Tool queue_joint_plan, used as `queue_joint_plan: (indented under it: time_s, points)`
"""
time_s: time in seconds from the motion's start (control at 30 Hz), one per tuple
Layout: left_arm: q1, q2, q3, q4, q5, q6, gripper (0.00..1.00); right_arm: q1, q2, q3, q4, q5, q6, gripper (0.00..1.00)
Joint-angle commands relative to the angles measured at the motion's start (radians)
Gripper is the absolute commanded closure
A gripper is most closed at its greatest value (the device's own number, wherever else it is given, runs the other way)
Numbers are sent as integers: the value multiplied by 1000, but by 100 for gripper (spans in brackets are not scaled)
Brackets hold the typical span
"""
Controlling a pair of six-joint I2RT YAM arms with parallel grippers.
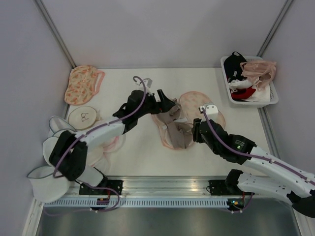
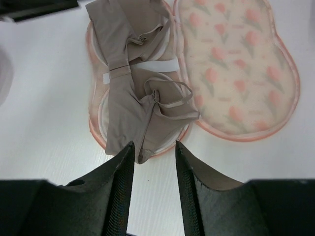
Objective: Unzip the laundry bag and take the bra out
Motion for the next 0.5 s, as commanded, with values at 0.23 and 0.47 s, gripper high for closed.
queue_joint_plan:
  time_s: [0.23,0.47]
  points:
    - [10,-493,-352,62,-129,-85,0,-43,295,-7,309,-194,-176,44]
    - [10,-770,-588,21,-142,-161,0,-163,603,106,440,-352,-275,37]
